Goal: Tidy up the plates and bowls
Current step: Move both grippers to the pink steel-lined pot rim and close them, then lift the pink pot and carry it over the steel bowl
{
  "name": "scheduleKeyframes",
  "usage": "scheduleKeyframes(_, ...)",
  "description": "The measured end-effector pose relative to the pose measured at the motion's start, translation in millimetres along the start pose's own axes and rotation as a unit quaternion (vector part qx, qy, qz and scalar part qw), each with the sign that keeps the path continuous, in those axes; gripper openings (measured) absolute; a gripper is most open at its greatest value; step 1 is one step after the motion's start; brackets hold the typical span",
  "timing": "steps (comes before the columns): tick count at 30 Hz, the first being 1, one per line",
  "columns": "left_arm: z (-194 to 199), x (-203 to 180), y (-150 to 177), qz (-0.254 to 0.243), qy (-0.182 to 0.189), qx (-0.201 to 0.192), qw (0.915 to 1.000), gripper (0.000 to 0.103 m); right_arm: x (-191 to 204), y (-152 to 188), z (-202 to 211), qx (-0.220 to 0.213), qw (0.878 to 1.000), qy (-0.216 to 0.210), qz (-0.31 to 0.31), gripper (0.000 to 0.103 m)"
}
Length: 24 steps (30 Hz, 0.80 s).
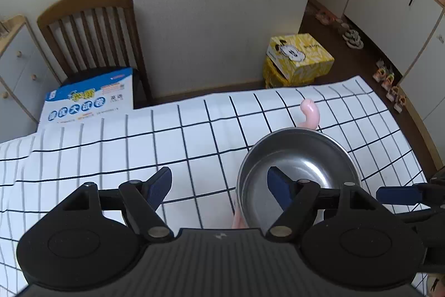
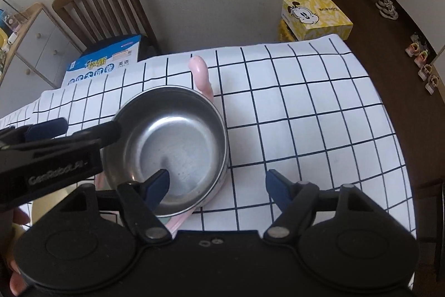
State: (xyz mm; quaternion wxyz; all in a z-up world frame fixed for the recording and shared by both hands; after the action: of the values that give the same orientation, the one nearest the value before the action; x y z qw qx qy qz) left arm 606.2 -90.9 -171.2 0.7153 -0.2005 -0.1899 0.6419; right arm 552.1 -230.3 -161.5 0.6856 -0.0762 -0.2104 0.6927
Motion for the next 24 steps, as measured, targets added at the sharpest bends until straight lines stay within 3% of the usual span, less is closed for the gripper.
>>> scheduleKeyframes(7, -25, -1, 0, 0.008, 0.002, 0.021, 0.9997, 0.049, -1, -1, -16, 0.012, 1.000, 0.005, -0.009, 0.053)
scheduleKeyframes(15, -33, -1, -1, 0.014, 0.015, 0.036, 0.9991, 0.048, 1, -1, -21, 0.017, 1.000, -0.004, -0.006, 0.036)
scheduleKeyframes(22, -36, -8, 1, 0.020, 0.031, 0.049, 0.9981, 0.012, 5, -1, -22, 0.017, 1.000, 0.005, 0.007, 0.021)
scheduleKeyframes(24, -35, -12, 2, 0.017, 0.029, 0.050, 0.9982, 0.009, 3, -2, -22, 0.017, 1.000, 0.006, 0.007, 0.018)
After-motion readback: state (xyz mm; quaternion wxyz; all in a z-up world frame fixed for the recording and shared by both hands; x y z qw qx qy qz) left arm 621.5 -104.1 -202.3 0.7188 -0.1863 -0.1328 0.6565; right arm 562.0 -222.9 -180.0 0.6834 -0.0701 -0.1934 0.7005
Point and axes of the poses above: each gripper's, at about its wrist camera, not at the fingertips, and z roughly against the way its jaws point, x to its left, y to its underside, the point moved 7 cm from there along -z, roughly the way its jaws point, and after that the axes turned 3 degrees about -y, right-handed, at the moved point
